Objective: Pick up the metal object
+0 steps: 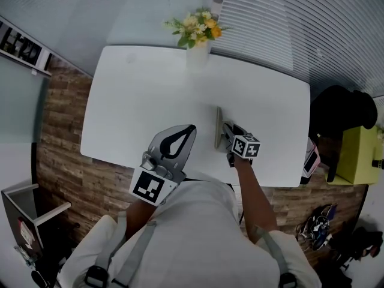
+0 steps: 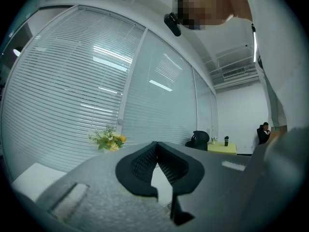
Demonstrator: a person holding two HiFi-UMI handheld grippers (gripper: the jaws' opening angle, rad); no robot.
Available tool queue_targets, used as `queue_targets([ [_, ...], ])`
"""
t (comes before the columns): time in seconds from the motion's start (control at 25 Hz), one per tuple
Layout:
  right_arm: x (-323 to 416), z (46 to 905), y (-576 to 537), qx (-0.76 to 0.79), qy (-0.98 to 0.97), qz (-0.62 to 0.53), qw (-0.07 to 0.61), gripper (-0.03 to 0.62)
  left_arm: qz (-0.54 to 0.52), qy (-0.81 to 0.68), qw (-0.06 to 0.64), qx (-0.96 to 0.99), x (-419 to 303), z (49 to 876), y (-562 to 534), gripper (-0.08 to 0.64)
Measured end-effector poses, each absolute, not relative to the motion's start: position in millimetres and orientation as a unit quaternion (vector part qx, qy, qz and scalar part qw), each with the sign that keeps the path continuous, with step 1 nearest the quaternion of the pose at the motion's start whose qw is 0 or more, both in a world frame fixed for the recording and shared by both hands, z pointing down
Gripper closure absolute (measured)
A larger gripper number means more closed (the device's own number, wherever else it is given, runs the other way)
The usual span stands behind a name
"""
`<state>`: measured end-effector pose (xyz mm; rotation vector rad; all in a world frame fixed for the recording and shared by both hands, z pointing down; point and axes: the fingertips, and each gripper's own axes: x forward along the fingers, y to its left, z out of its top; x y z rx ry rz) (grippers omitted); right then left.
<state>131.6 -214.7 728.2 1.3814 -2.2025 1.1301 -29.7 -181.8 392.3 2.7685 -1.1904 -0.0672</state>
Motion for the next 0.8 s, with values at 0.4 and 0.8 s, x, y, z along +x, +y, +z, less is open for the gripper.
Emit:
queue_targets([
  [0.4, 132, 725, -217, 0.489, -0.759, 0.412, 0.120, 0.514, -0.022, -0.401, 0.064, 0.913, -34, 392, -179, 0.558],
  [0.8, 129, 707, -219, 0.484, -0.760, 0.426, 0.080, 0.581, -0.023, -0.406, 0.063, 0.911, -32, 388, -171, 0.558],
])
